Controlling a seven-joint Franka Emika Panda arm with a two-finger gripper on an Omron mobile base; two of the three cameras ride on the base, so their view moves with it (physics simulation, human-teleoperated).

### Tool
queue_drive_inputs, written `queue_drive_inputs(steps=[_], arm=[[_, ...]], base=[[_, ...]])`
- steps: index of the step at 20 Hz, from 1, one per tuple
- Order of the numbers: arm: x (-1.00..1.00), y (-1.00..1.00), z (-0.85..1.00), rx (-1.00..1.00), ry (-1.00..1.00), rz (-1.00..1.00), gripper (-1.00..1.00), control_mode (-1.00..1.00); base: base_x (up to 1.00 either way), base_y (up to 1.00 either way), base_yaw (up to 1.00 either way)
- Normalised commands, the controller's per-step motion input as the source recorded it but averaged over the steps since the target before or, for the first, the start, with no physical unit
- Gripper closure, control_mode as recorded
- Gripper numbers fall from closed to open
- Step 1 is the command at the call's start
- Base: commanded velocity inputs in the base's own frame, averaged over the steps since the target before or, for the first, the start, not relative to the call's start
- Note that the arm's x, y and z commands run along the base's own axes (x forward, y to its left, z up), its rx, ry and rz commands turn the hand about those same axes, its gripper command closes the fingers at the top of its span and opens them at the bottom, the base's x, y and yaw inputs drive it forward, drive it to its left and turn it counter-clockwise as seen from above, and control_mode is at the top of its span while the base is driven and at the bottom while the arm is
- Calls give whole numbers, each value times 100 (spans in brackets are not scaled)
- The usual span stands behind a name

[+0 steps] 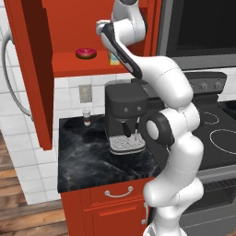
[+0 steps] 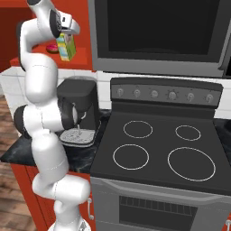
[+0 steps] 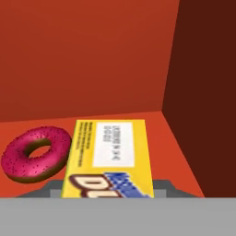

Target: Pick the boxed food and cereal from the counter and place them in the cabinets closest to them.

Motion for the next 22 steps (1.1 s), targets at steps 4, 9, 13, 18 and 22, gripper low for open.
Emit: queue_drive_inputs(steps=[4,9,13,18,22], arm=[[41,8,0,0,0,0,100,-100],[44,2,0,0,0,0,100,-100],[38,2,0,0,-1,0,100,-100],[29,1,0,0,0,0,100,-100],[2,0,0,0,0,0,-100,-100]], base=[[0,0,0],[0,0,0],[0,0,0],[0,0,0],[0,0,0]])
